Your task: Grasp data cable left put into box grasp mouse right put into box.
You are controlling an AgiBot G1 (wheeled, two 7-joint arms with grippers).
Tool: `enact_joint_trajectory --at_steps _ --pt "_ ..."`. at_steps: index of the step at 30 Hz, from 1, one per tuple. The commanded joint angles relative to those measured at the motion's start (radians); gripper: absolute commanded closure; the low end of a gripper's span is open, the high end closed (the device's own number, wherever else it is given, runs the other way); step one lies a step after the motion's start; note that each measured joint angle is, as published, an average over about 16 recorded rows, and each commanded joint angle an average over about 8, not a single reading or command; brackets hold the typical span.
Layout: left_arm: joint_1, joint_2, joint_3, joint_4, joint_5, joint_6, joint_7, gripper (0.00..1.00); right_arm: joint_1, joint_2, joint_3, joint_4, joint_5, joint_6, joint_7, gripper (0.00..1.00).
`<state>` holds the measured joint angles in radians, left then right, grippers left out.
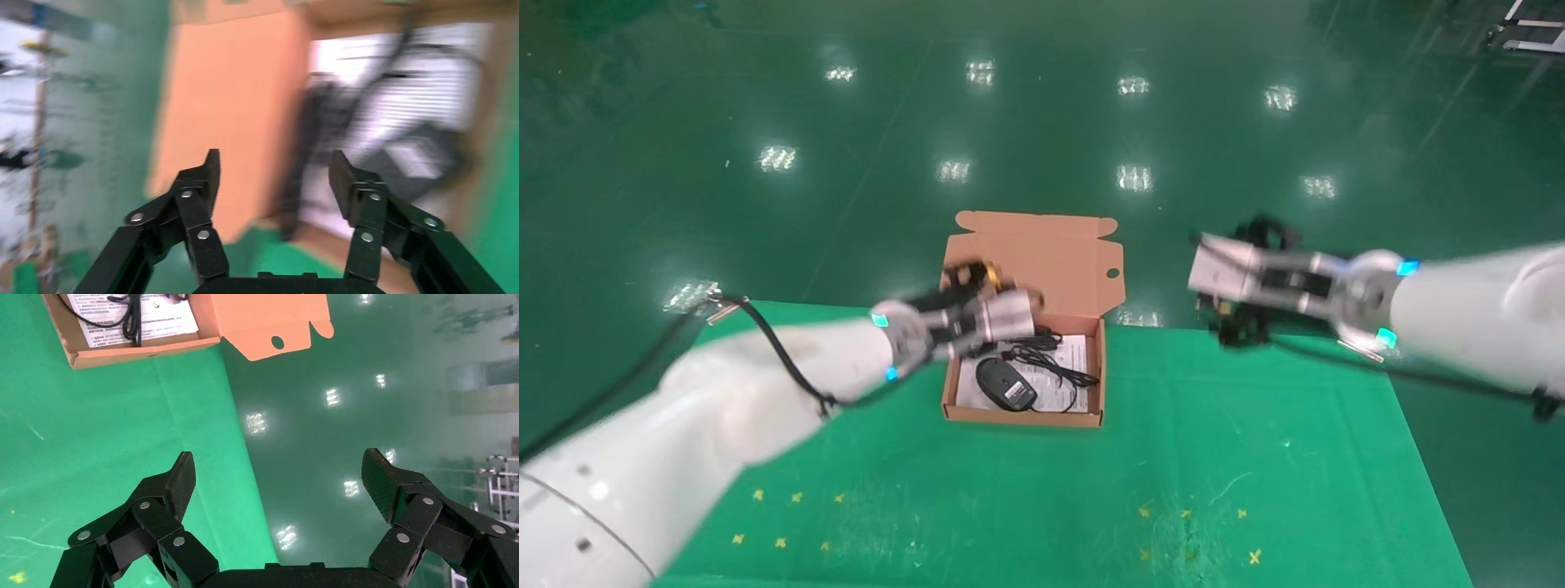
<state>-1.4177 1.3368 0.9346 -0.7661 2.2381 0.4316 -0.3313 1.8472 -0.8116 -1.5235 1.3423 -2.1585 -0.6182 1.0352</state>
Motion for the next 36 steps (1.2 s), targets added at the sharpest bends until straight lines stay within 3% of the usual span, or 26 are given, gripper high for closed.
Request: enact_joint_trajectory --at_steps 1,11,15,36 --pt "-0.010 -0.008 -0.004 -0.008 -0.007 -0.003 -0.009 0.00 0.004 -0.001 0.001 -0.004 -0.001 0.003 -0.005 0.00" --pt "-0.137 -0.039 -0.088 0.024 -0.015 -0.062 -0.098 0.00 0.159 -0.017 -0.004 0.003 -0.017 -0.081 -0.142 0.00" --pt "-0.138 -0.056 -0.112 0.021 -0.047 -0.047 -0.101 0.00 0.166 -0.019 0.013 0.003 0.010 -0.120 -0.171 0.00" --pt "0.042 -0.309 -0.319 -0.181 -0.598 0.370 -0.009 0.00 -0.180 0.062 0.470 -0.019 0.537 -0.405 -0.424 0.00"
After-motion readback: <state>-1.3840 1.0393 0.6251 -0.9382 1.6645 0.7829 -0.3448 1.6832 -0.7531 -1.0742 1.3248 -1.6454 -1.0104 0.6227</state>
